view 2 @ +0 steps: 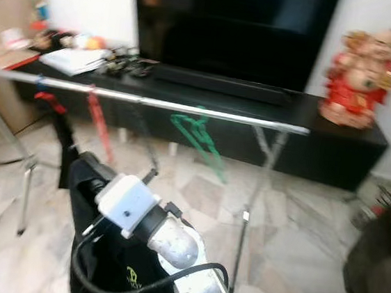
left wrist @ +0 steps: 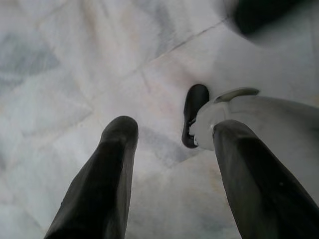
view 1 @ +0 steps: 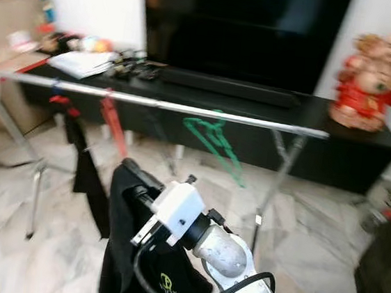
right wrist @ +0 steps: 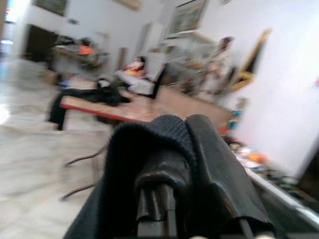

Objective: Hang hanger

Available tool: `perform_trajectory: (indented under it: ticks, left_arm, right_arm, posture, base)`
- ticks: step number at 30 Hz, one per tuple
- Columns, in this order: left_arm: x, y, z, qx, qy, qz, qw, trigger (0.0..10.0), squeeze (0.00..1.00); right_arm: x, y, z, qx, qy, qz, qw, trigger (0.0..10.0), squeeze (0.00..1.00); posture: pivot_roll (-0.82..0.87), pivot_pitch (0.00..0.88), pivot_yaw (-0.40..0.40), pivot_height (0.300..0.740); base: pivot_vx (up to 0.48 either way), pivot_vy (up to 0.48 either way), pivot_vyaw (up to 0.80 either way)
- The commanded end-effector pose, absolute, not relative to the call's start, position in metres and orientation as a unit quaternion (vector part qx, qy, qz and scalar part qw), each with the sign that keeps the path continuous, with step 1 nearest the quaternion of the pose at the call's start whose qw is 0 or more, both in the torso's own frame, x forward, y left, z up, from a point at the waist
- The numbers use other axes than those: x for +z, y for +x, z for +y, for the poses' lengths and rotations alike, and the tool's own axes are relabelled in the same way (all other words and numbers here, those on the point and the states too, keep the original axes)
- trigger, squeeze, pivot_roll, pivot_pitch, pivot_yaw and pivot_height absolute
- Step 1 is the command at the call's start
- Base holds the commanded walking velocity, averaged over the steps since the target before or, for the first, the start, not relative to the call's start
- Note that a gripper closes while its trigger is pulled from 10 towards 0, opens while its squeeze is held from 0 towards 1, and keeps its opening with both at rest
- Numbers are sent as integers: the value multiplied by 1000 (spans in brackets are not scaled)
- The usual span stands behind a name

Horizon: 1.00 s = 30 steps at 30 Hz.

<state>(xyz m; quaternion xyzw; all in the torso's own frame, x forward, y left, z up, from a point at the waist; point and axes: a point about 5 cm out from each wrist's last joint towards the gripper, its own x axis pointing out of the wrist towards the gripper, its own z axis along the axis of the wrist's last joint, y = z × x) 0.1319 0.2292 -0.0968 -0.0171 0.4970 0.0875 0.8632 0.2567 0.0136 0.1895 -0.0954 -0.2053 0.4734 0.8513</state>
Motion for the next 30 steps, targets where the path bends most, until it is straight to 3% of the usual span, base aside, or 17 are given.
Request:
perform_trajectory:
  ticks: [1, 5, 7, 8, 12, 18, 20, 21, 23, 30]
  left_arm:
    - [-97, 133, 230, 93, -20, 497, 863, 10000, 0]
    - [-96, 133, 230, 93, -14, 495, 864, 10000, 0]
    - [-96, 133, 231, 103, -15, 490, 866, 10000, 0]
    - [-96, 133, 231, 103, -15, 490, 866, 10000, 0]
    - [-95, 134, 233, 135, -35, 470, 872, 10000, 0]
    - [-92, 137, 233, 141, -38, 446, 883, 10000, 0]
    - [-64, 180, 242, 119, -12, 334, 935, 10000, 0]
    - [-64, 180, 242, 119, -12, 334, 935, 10000, 0]
    - [-40, 207, 242, 99, 11, 246, 964, 10000, 0]
    - [-12, 231, 232, 67, 59, 148, 985, 10000, 0]
  right_arm:
    - [193, 259, 11, 465, -75, -205, 858, 10000, 0]
    - [183, 272, 4, 422, -72, -164, 889, 10000, 0]
    - [169, 288, -9, 355, -65, -113, 926, 10000, 0]
    - [169, 288, -9, 355, -65, -113, 926, 10000, 0]
    - [137, 305, -36, 246, -42, 13, 968, 10000, 0]
    - [114, 306, -55, 192, -31, 78, 978, 10000, 0]
    - [111, 305, -64, 167, -2, 84, 982, 10000, 0]
    - [111, 305, -64, 167, -2, 84, 982, 10000, 0]
    - [113, 306, -79, 135, 17, 76, 988, 10000, 0]
    - [108, 310, -111, 86, 40, 93, 991, 10000, 0]
  posture:
    - [-7, 0, 29, 740]
    - [0, 0, 26, 740]
    - [3, 0, 25, 740]
    - [3, 0, 25, 740]
    - [3, 0, 26, 740]
    - [18, 0, 23, 740]
    - [23, 0, 25, 740]
    - [23, 0, 25, 740]
    - [13, 0, 32, 740]
    - [18, 0, 37, 740]
  base:
    - [0, 0, 750]
    - [0, 0, 188]
    - [0, 0, 0]
    - [0, 0, 0]
    - [0, 0, 0]
    - [0, 0, 0]
    - [0, 0, 0]
    - [0, 0, 0]
    - [0, 0, 0]
    - [0, 0, 0]
